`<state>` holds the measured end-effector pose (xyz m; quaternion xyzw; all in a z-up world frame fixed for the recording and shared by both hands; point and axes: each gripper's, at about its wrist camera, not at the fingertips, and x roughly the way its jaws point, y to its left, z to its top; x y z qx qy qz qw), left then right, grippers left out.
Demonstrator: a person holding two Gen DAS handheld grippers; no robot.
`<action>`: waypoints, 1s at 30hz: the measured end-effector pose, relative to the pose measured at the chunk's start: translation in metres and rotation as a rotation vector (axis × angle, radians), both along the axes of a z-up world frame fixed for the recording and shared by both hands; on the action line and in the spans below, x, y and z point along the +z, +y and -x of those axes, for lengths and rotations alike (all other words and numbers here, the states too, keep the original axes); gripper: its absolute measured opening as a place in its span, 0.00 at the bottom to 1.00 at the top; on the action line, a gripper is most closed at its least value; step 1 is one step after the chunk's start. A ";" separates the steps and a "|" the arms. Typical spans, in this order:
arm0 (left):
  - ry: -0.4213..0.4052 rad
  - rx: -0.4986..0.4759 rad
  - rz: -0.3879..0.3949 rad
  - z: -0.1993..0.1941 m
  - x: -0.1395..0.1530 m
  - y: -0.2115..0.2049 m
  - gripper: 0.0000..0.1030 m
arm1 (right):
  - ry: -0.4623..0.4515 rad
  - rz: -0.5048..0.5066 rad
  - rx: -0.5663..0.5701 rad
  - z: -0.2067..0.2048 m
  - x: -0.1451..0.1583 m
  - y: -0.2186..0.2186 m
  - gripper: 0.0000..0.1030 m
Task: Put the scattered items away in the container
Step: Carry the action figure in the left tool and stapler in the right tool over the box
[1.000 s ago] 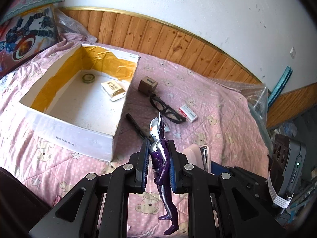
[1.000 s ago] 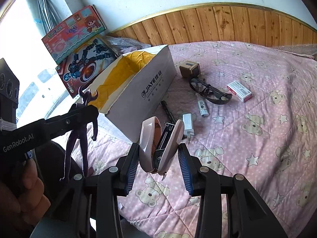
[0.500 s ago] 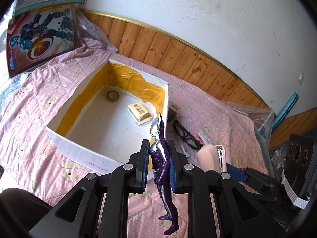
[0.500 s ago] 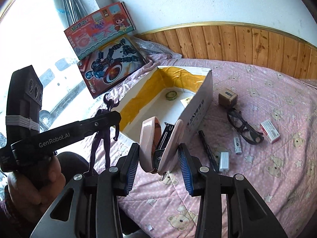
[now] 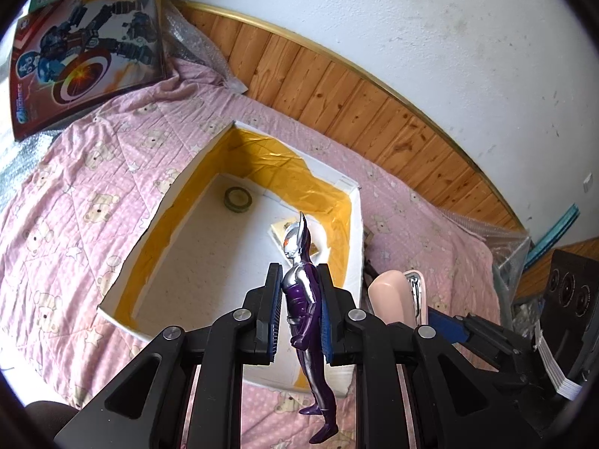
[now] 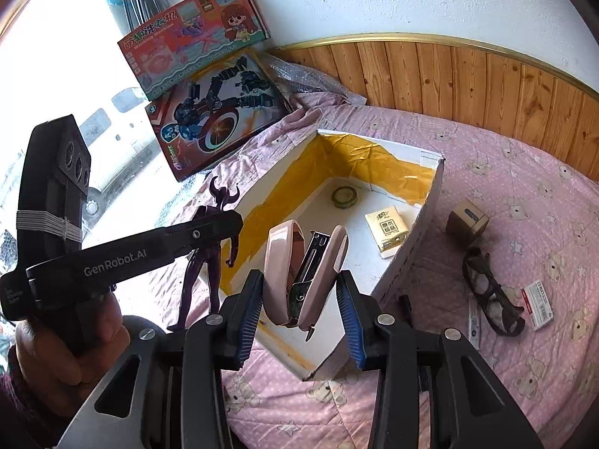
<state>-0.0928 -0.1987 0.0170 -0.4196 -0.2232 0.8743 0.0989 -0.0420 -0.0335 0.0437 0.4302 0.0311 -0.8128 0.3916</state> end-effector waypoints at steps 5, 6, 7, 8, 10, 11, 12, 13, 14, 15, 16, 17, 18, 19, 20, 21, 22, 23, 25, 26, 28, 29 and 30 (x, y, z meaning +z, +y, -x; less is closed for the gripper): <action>-0.083 0.003 0.001 0.031 -0.018 -0.005 0.17 | -0.028 -0.034 0.006 0.032 -0.009 -0.017 0.40; -0.100 0.007 0.004 0.038 -0.021 -0.006 0.17 | -0.035 -0.044 0.007 0.038 -0.011 -0.020 0.40; -0.115 0.009 0.002 0.044 -0.024 -0.007 0.17 | -0.045 -0.054 0.011 0.046 -0.013 -0.024 0.40; -0.130 0.009 0.002 0.050 -0.026 -0.007 0.17 | -0.055 -0.065 0.011 0.053 -0.016 -0.027 0.40; -0.148 0.013 0.013 0.060 -0.029 -0.008 0.17 | -0.078 -0.085 0.015 0.069 -0.020 -0.035 0.40; -0.155 0.013 0.019 0.065 -0.030 -0.007 0.17 | -0.087 -0.092 0.012 0.076 -0.022 -0.039 0.40; -0.163 0.014 0.025 0.070 -0.031 -0.006 0.17 | -0.097 -0.101 0.009 0.083 -0.024 -0.042 0.40; -0.173 0.014 0.027 0.074 -0.033 -0.006 0.17 | -0.112 -0.109 0.011 0.090 -0.026 -0.047 0.40; -0.188 0.013 0.028 0.079 -0.036 -0.005 0.17 | -0.127 -0.116 0.007 0.097 -0.029 -0.051 0.40; -0.208 0.012 0.032 0.084 -0.039 -0.005 0.17 | -0.144 -0.125 0.003 0.104 -0.032 -0.055 0.40; -0.225 0.012 0.036 0.089 -0.043 -0.005 0.17 | -0.166 -0.134 -0.003 0.112 -0.037 -0.059 0.40; -0.240 0.008 0.040 0.094 -0.047 -0.004 0.17 | -0.192 -0.137 -0.008 0.119 -0.041 -0.062 0.40; -0.252 0.007 0.049 0.098 -0.051 -0.003 0.17 | -0.216 -0.142 -0.014 0.126 -0.046 -0.066 0.40; -0.263 0.006 0.060 0.102 -0.054 -0.002 0.17 | -0.234 -0.150 -0.018 0.133 -0.050 -0.070 0.40; -0.276 0.005 0.072 0.107 -0.058 -0.001 0.17 | -0.251 -0.159 -0.022 0.139 -0.055 -0.074 0.40; -0.293 0.006 0.078 0.111 -0.063 0.000 0.17 | -0.263 -0.170 -0.025 0.144 -0.059 -0.079 0.40; -0.311 0.005 0.081 0.114 -0.068 0.000 0.17 | -0.270 -0.183 -0.028 0.148 -0.062 -0.083 0.40; -0.327 0.002 0.088 0.118 -0.073 0.001 0.17 | -0.277 -0.195 -0.035 0.153 -0.066 -0.087 0.40; -0.360 -0.010 0.114 0.124 -0.082 0.000 0.18 | -0.300 -0.217 -0.054 0.164 -0.074 -0.093 0.40; -0.375 -0.008 0.122 0.128 -0.086 0.000 0.18 | -0.312 -0.226 -0.062 0.169 -0.079 -0.096 0.40; -0.400 -0.005 0.133 0.134 -0.093 -0.001 0.18 | -0.338 -0.248 -0.077 0.180 -0.088 -0.101 0.40; -0.410 -0.004 0.138 0.137 -0.096 -0.001 0.18 | -0.348 -0.258 -0.082 0.184 -0.092 -0.104 0.40; -0.417 -0.003 0.144 0.140 -0.099 -0.001 0.18 | -0.356 -0.270 -0.087 0.189 -0.096 -0.107 0.40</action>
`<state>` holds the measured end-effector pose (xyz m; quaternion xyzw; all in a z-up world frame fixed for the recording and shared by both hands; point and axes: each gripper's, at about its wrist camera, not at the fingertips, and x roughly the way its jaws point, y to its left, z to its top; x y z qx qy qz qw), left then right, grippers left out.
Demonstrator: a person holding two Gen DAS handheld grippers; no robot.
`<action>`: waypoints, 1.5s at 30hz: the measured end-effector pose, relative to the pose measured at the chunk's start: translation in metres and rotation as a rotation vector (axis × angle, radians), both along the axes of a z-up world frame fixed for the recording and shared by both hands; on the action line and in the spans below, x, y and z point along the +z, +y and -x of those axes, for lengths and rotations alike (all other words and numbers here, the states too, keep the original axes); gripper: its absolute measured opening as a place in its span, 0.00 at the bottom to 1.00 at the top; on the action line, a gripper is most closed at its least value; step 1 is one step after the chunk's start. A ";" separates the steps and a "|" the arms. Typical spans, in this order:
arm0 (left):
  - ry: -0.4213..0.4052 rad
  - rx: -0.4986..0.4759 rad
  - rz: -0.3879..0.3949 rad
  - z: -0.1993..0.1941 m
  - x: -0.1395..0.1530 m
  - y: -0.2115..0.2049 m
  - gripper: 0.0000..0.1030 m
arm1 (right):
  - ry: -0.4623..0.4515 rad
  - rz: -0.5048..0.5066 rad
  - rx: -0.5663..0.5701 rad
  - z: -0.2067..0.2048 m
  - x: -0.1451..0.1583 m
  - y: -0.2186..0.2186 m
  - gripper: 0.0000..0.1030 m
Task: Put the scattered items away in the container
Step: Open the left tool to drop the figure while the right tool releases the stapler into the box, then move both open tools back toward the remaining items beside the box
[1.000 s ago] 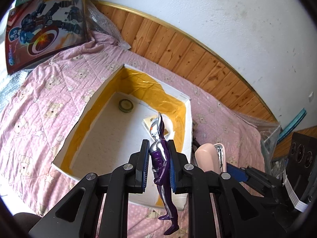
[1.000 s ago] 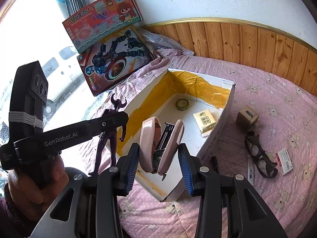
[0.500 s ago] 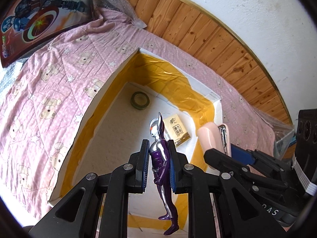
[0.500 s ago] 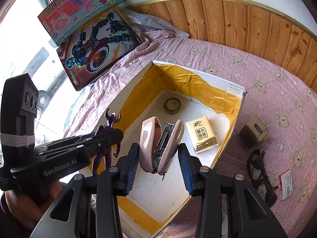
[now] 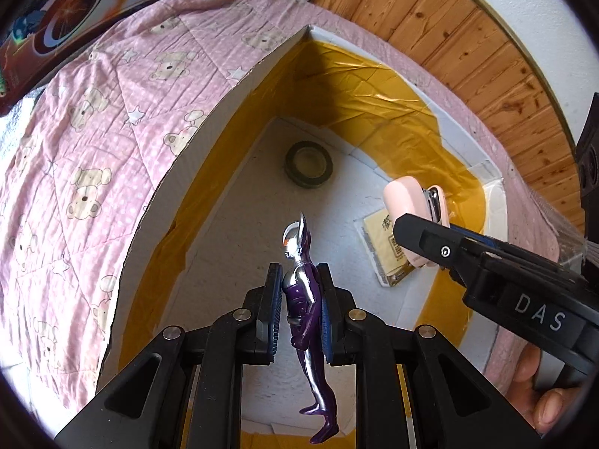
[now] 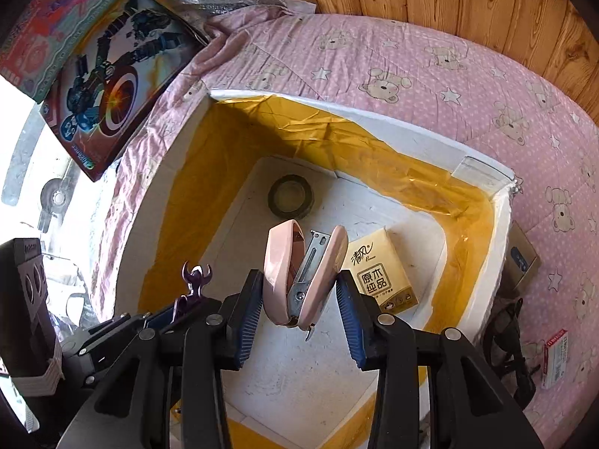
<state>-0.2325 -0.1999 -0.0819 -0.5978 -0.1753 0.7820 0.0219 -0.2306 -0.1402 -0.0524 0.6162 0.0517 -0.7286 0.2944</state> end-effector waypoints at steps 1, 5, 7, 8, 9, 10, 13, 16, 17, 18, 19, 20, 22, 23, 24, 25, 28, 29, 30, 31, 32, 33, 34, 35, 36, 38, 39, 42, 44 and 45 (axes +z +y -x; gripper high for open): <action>-0.006 -0.002 0.005 0.003 -0.002 0.000 0.18 | -0.006 -0.011 -0.001 0.003 -0.003 -0.003 0.40; -0.029 -0.004 0.023 0.011 -0.011 -0.001 0.18 | -0.020 -0.047 0.005 0.013 -0.013 -0.017 0.41; -0.044 0.009 0.029 0.015 -0.016 -0.003 0.19 | -0.023 -0.057 0.001 0.017 -0.017 -0.021 0.41; -0.049 0.018 0.031 0.016 -0.018 -0.005 0.22 | -0.030 -0.056 -0.001 0.019 -0.019 -0.023 0.42; -0.058 0.018 0.031 0.017 -0.020 -0.006 0.32 | -0.032 -0.056 -0.013 0.022 -0.021 -0.022 0.42; -0.061 0.019 0.031 0.017 -0.021 -0.006 0.34 | -0.023 -0.064 -0.028 0.024 -0.021 -0.021 0.42; -0.059 0.014 0.018 0.013 -0.017 -0.006 0.37 | -0.032 -0.059 -0.045 0.027 -0.022 -0.015 0.42; -0.040 0.006 0.030 0.006 -0.007 -0.005 0.39 | -0.026 -0.061 -0.048 0.024 -0.018 -0.009 0.42; -0.036 0.001 0.033 0.003 -0.004 -0.005 0.40 | -0.029 -0.057 -0.049 0.022 -0.017 -0.006 0.42; -0.031 -0.003 0.040 0.000 -0.001 -0.005 0.40 | -0.032 -0.055 -0.048 0.020 -0.015 -0.004 0.42; -0.025 -0.006 0.045 -0.003 0.003 -0.006 0.40 | -0.031 -0.054 -0.045 0.017 -0.014 -0.002 0.42; -0.019 -0.011 0.050 -0.006 0.007 -0.006 0.40 | -0.031 -0.051 -0.039 0.013 -0.012 0.000 0.42; -0.006 -0.020 0.063 -0.014 0.014 -0.006 0.40 | -0.031 -0.047 -0.022 0.005 -0.008 0.002 0.42; -0.001 -0.024 0.068 -0.018 0.017 -0.006 0.40 | -0.023 -0.048 -0.014 0.000 -0.005 0.003 0.42; 0.004 -0.030 0.073 -0.023 0.021 -0.005 0.40 | -0.012 -0.049 -0.003 -0.005 -0.002 0.004 0.42; 0.010 -0.035 0.080 -0.028 0.025 -0.005 0.40 | -0.004 -0.052 0.010 -0.010 0.001 0.004 0.42; 0.030 -0.057 0.099 -0.040 0.035 0.001 0.40 | 0.012 -0.051 0.031 -0.025 0.009 0.010 0.42; 0.037 -0.064 0.104 -0.043 0.038 0.000 0.40 | 0.018 -0.050 0.038 -0.030 0.011 0.011 0.42; 0.041 -0.075 0.108 -0.048 0.041 0.001 0.40 | 0.024 -0.050 0.044 -0.035 0.013 0.013 0.42; 0.047 -0.082 0.112 -0.051 0.044 0.000 0.40 | 0.031 -0.050 0.051 -0.040 0.016 0.015 0.42; 0.054 -0.085 0.116 -0.055 0.048 0.000 0.40 | 0.039 -0.049 0.059 -0.045 0.018 0.017 0.42; 0.062 -0.091 0.120 -0.059 0.051 0.001 0.40 | 0.049 -0.049 0.067 -0.050 0.021 0.019 0.42; 0.070 -0.100 0.124 -0.064 0.054 0.002 0.40 | 0.060 -0.049 0.078 -0.056 0.025 0.020 0.42; 0.078 -0.105 0.130 -0.069 0.058 0.002 0.40 | 0.070 -0.048 0.087 -0.061 0.027 0.021 0.42; 0.084 -0.112 0.133 -0.074 0.061 0.001 0.40 | 0.082 -0.048 0.095 -0.067 0.031 0.022 0.42; 0.095 -0.122 0.135 -0.083 0.067 0.001 0.40 | 0.103 -0.046 0.114 -0.078 0.037 0.024 0.42; 0.101 -0.124 0.141 -0.087 0.069 0.001 0.40 | 0.111 -0.043 0.120 -0.082 0.039 0.026 0.42; 0.118 -0.144 0.143 -0.098 0.076 0.000 0.40 | 0.122 -0.018 0.125 -0.094 0.048 0.032 0.42; 0.136 -0.157 0.144 -0.106 0.081 -0.001 0.40 | 0.132 0.002 0.129 -0.102 0.054 0.036 0.42; 0.144 -0.163 0.145 -0.110 0.083 -0.001 0.40 | 0.139 0.014 0.131 -0.107 0.057 0.038 0.42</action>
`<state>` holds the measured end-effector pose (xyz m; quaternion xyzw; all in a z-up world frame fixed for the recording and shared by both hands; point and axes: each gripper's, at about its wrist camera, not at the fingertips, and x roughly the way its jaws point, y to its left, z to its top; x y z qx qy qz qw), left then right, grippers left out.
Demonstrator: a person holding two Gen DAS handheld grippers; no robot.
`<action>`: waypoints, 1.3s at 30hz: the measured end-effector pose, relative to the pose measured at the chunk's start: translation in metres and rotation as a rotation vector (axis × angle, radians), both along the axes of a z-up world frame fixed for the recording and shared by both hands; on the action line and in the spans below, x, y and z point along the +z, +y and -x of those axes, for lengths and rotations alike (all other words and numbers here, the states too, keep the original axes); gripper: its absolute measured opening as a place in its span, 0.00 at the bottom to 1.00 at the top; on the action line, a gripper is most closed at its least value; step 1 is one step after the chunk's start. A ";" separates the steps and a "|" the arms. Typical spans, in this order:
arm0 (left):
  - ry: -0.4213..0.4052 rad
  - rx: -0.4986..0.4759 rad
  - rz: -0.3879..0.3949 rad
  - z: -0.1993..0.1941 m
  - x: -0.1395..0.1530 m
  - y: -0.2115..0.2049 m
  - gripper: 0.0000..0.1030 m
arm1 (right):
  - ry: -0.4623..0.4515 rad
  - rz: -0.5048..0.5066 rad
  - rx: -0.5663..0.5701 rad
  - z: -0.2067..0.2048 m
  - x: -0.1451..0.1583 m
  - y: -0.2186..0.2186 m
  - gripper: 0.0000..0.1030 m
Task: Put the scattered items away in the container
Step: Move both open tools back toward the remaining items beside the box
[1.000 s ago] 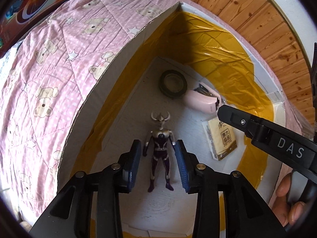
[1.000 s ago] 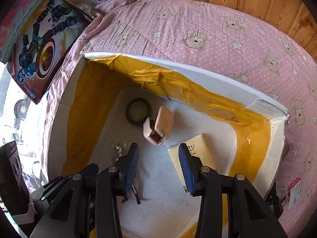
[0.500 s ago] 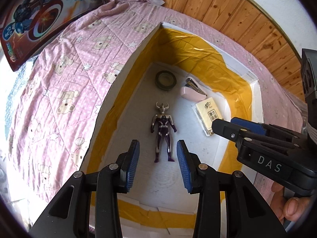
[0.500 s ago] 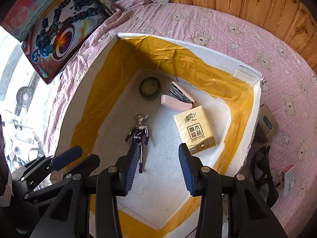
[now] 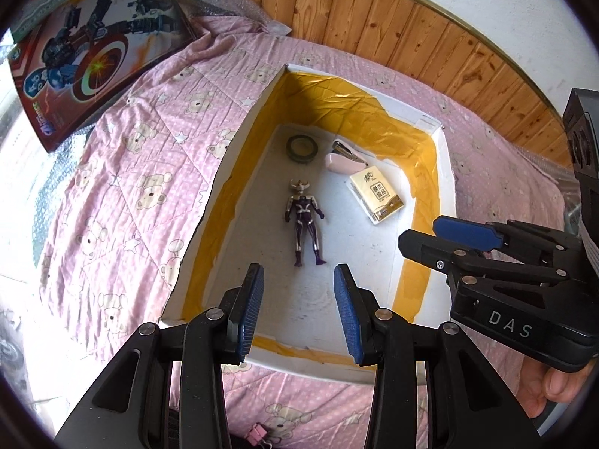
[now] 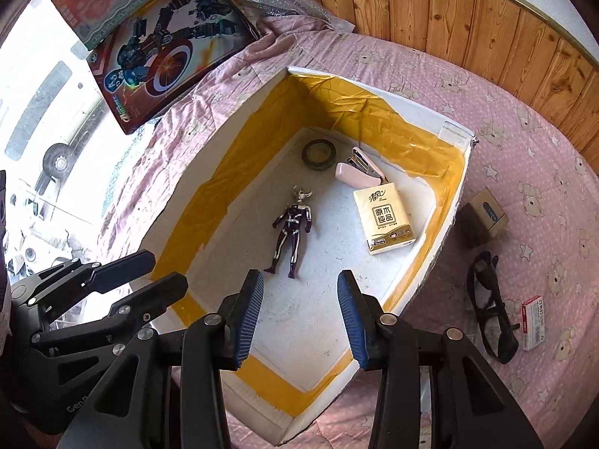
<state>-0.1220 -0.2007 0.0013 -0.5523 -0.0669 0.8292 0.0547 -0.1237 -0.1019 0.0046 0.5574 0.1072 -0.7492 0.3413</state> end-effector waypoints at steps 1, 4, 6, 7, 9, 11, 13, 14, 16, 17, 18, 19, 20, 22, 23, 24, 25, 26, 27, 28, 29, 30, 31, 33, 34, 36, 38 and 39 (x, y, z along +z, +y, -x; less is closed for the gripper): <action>0.009 -0.004 -0.002 -0.004 0.002 0.000 0.40 | 0.006 0.011 0.006 -0.005 0.003 0.002 0.42; 0.047 -0.012 -0.036 -0.017 0.010 -0.003 0.40 | 0.029 0.054 0.022 -0.021 0.013 0.009 0.42; 0.081 -0.020 -0.043 -0.027 0.015 -0.003 0.40 | 0.052 0.080 0.032 -0.033 0.019 0.014 0.42; 0.099 -0.027 -0.042 -0.032 0.017 -0.002 0.40 | 0.063 0.094 0.038 -0.039 0.022 0.018 0.42; 0.133 -0.045 -0.029 -0.044 0.021 0.002 0.40 | 0.081 0.121 0.047 -0.051 0.026 0.025 0.42; 0.169 -0.073 -0.014 -0.056 0.024 0.009 0.40 | 0.110 0.139 0.057 -0.063 0.030 0.031 0.42; 0.199 -0.101 0.001 -0.067 0.026 0.016 0.40 | 0.140 0.157 0.069 -0.076 0.032 0.038 0.42; 0.212 -0.113 0.006 -0.073 0.027 0.020 0.40 | 0.154 0.164 0.073 -0.081 0.033 0.041 0.42; 0.238 -0.128 0.013 -0.083 0.029 0.026 0.40 | 0.184 0.178 0.078 -0.092 0.036 0.049 0.42; 0.250 -0.124 0.011 -0.087 0.030 0.029 0.40 | 0.197 0.187 0.078 -0.096 0.037 0.053 0.42; 0.263 -0.124 0.007 -0.092 0.031 0.031 0.40 | 0.207 0.196 0.078 -0.101 0.038 0.057 0.42; 0.279 -0.126 0.009 -0.097 0.033 0.033 0.40 | 0.217 0.209 0.077 -0.105 0.039 0.062 0.42; 0.297 -0.130 0.013 -0.102 0.035 0.035 0.40 | 0.228 0.222 0.076 -0.108 0.040 0.068 0.42; 0.323 -0.129 0.023 -0.110 0.037 0.039 0.40 | 0.248 0.248 0.071 -0.115 0.042 0.079 0.42; 0.331 -0.131 0.028 -0.114 0.037 0.041 0.40 | 0.257 0.259 0.068 -0.118 0.043 0.084 0.42; 0.335 -0.133 0.031 -0.118 0.036 0.044 0.40 | 0.268 0.272 0.065 -0.121 0.044 0.090 0.43; 0.339 -0.132 0.037 -0.121 0.035 0.046 0.40 | 0.278 0.282 0.060 -0.124 0.044 0.097 0.44; 0.341 -0.134 0.041 -0.124 0.033 0.049 0.40 | 0.289 0.289 0.052 -0.127 0.043 0.103 0.44; 0.342 -0.139 0.041 -0.127 0.030 0.052 0.40 | 0.298 0.298 0.047 -0.130 0.042 0.109 0.44; 0.343 -0.144 0.043 -0.130 0.028 0.056 0.40 | 0.305 0.307 0.041 -0.132 0.040 0.116 0.45; 0.346 -0.150 0.046 -0.134 0.026 0.061 0.40 | 0.311 0.311 0.033 -0.134 0.037 0.123 0.45; 0.347 -0.160 0.044 -0.136 0.025 0.066 0.40 | 0.313 0.316 0.027 -0.135 0.034 0.129 0.45; 0.349 -0.170 0.040 -0.139 0.023 0.072 0.40 | 0.314 0.322 0.022 -0.136 0.030 0.136 0.45; 0.357 -0.185 0.034 -0.144 0.022 0.083 0.40 | 0.312 0.330 -0.003 -0.137 0.021 0.151 0.45; 0.359 -0.197 0.026 -0.146 0.021 0.089 0.40 | 0.305 0.338 -0.017 -0.137 0.017 0.159 0.45; 0.354 -0.219 0.008 -0.147 0.018 0.102 0.40 | 0.289 0.352 -0.051 -0.135 0.007 0.175 0.45; 0.339 -0.239 -0.008 -0.146 0.013 0.117 0.40 | 0.271 0.360 -0.085 -0.132 -0.002 0.187 0.45; 0.329 -0.248 -0.011 -0.145 0.011 0.124 0.40 | 0.264 0.362 -0.103 -0.129 -0.007 0.193 0.45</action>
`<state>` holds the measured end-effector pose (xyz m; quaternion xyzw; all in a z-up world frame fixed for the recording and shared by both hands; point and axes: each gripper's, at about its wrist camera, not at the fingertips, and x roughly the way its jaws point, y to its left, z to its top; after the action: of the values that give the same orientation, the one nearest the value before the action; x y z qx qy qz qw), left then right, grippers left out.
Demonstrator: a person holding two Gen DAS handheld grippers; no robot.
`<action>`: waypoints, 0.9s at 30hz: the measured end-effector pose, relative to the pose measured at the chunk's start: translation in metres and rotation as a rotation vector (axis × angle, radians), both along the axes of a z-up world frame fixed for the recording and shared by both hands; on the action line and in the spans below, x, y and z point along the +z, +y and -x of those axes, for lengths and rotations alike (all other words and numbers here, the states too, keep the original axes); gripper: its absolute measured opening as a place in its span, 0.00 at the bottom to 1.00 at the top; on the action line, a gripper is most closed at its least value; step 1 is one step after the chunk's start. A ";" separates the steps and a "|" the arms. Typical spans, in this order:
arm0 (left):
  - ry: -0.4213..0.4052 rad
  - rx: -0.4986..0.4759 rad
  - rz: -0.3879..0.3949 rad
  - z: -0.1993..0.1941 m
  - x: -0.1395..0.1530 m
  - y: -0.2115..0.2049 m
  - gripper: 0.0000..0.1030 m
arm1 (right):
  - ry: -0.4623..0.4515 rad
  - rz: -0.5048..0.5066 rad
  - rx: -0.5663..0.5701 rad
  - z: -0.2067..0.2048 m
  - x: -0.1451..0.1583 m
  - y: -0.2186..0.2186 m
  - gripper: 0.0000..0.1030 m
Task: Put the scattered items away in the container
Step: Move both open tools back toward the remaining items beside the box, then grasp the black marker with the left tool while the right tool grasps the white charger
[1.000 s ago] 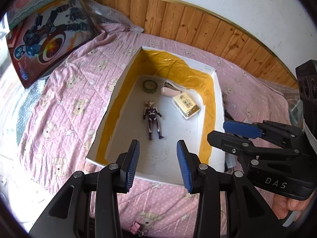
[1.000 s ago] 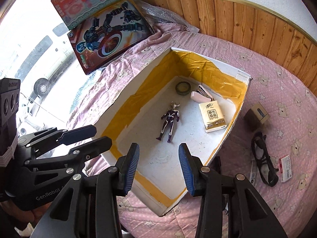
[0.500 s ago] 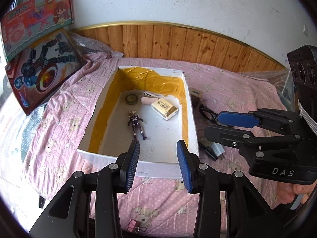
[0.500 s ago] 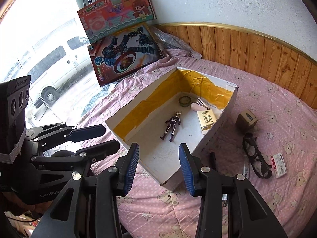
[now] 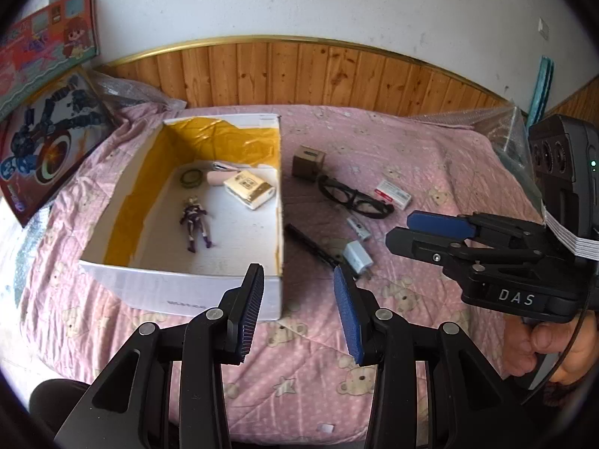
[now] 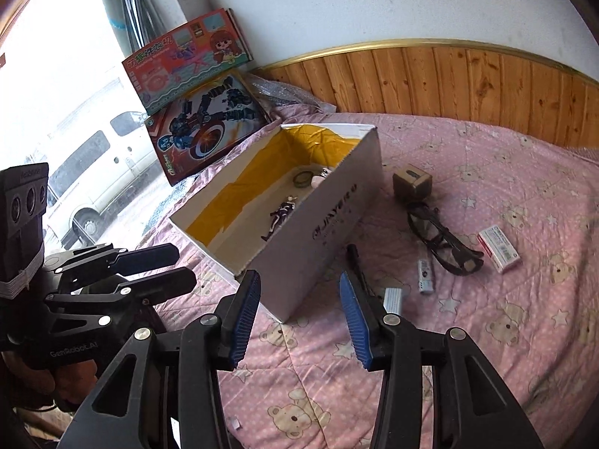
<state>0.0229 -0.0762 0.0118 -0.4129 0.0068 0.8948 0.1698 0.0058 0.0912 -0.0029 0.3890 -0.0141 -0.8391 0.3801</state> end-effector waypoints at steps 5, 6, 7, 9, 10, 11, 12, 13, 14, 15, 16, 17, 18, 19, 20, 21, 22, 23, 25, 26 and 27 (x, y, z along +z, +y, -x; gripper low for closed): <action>-0.031 -0.044 0.001 0.007 -0.014 0.035 0.40 | -0.037 -0.001 -0.070 0.016 -0.025 0.023 0.45; -0.039 -0.046 0.001 0.011 -0.017 0.041 0.40 | -0.047 0.000 -0.081 0.019 -0.030 0.027 0.45; -0.047 -0.045 0.000 0.015 -0.020 0.045 0.40 | -0.056 -0.002 -0.091 0.022 -0.035 0.031 0.45; -0.064 -0.039 -0.008 0.023 -0.027 0.053 0.40 | -0.074 -0.011 -0.102 0.027 -0.047 0.036 0.45; -0.075 -0.036 -0.012 0.029 -0.030 0.057 0.40 | -0.082 -0.019 -0.105 0.028 -0.052 0.037 0.45; -0.087 -0.032 -0.017 0.035 -0.034 0.060 0.41 | -0.087 -0.030 -0.107 0.030 -0.058 0.038 0.45; -0.098 -0.031 -0.024 0.041 -0.038 0.063 0.41 | -0.090 -0.044 -0.108 0.031 -0.063 0.038 0.44; -0.108 -0.033 -0.030 0.047 -0.041 0.067 0.41 | -0.092 -0.057 -0.108 0.032 -0.068 0.037 0.44; -0.117 -0.033 -0.032 0.052 -0.045 0.070 0.41 | -0.094 -0.071 -0.107 0.033 -0.074 0.037 0.44; -0.131 -0.037 -0.038 0.059 -0.049 0.074 0.42 | -0.090 -0.090 -0.107 0.034 -0.078 0.036 0.44; -0.153 -0.046 -0.045 0.065 -0.054 0.079 0.43 | -0.088 -0.111 -0.105 0.034 -0.083 0.034 0.44; -0.171 -0.045 -0.046 0.071 -0.060 0.083 0.43 | -0.091 -0.131 -0.102 0.035 -0.087 0.032 0.44; -0.185 -0.040 -0.041 0.077 -0.065 0.087 0.43 | -0.092 -0.152 -0.101 0.035 -0.092 0.029 0.44; -0.203 -0.041 -0.036 0.083 -0.072 0.091 0.43 | -0.093 -0.169 -0.095 0.035 -0.096 0.027 0.44; -0.225 -0.048 -0.031 0.089 -0.079 0.095 0.43 | -0.095 -0.181 -0.087 0.036 -0.100 0.025 0.44; -0.246 -0.044 -0.021 0.095 -0.086 0.097 0.43 | -0.097 -0.190 -0.080 0.037 -0.105 0.022 0.44; -0.264 -0.034 -0.016 0.100 -0.093 0.098 0.43 | -0.098 -0.197 -0.075 0.039 -0.109 0.020 0.44; -0.281 -0.029 -0.019 0.105 -0.100 0.098 0.43 | -0.101 -0.202 -0.068 0.040 -0.113 0.017 0.44; -0.316 -0.002 -0.016 0.116 -0.111 0.095 0.43 | -0.095 -0.214 -0.062 0.044 -0.121 0.012 0.44; -0.331 0.017 -0.021 0.121 -0.116 0.091 0.43 | -0.090 -0.220 -0.060 0.045 -0.125 0.010 0.44; -0.345 0.027 -0.031 0.124 -0.121 0.089 0.43 | -0.084 -0.223 -0.062 0.048 -0.129 0.008 0.44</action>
<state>-0.1013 0.0123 -0.1088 -0.5575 -0.0419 0.8129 0.1630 -0.0423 0.0991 -0.1318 0.4631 0.0512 -0.8297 0.3073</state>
